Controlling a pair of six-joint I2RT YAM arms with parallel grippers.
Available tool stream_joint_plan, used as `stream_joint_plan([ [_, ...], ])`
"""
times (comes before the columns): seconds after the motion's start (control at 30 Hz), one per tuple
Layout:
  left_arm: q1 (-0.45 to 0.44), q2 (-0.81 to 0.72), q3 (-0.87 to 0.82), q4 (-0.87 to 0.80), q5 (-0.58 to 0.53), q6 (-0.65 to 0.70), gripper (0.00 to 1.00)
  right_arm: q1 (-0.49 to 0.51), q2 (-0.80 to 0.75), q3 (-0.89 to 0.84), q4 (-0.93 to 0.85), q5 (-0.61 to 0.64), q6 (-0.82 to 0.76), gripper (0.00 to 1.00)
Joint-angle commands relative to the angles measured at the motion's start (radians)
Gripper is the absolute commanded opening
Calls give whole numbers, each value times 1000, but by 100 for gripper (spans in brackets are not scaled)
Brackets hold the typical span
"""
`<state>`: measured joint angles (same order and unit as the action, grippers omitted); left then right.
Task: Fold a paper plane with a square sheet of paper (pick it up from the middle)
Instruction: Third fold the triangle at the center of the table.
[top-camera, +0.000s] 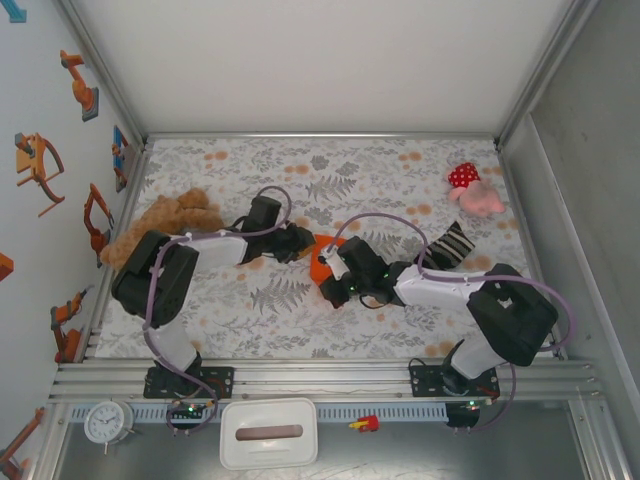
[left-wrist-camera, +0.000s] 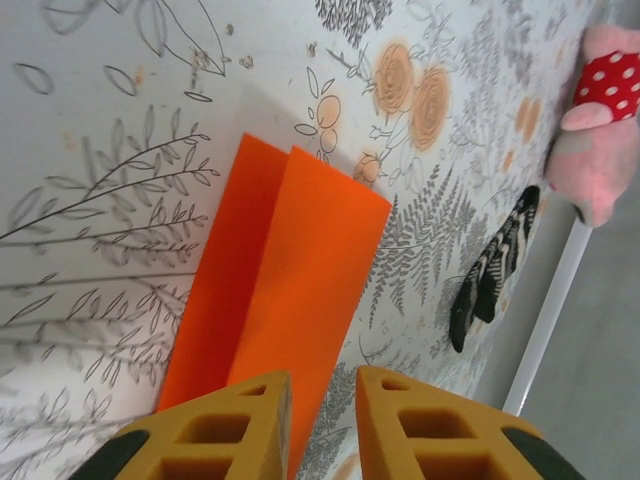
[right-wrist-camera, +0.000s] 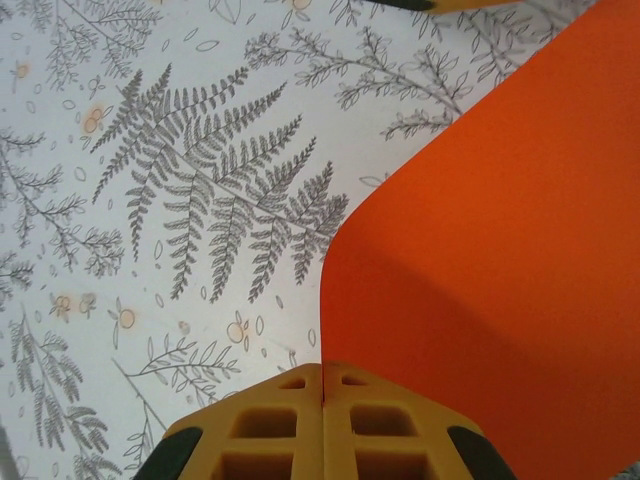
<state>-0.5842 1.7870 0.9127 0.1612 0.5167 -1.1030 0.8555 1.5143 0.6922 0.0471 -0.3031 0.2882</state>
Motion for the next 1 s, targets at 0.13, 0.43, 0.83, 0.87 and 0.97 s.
stream_joint_plan([
  [0.13, -28, 147, 113, -8, 60, 41, 20, -32, 2, -34, 56, -100, 29, 0],
  [0.43, -33, 231, 176, -85, 39, 67, 19, -67, 4, -45, 62, -79, 65, 0],
  [0.83, -40, 246, 192, -170, 17, 115, 18, -98, 20, -12, -15, 81, 124, 0],
  [0.87, -40, 246, 195, -172, 19, 116, 18, -99, 23, -7, -19, 86, 126, 0],
  [0.97, -39, 244, 207, -186, 22, 127, 18, -102, 33, 1, -28, 99, 133, 0],
])
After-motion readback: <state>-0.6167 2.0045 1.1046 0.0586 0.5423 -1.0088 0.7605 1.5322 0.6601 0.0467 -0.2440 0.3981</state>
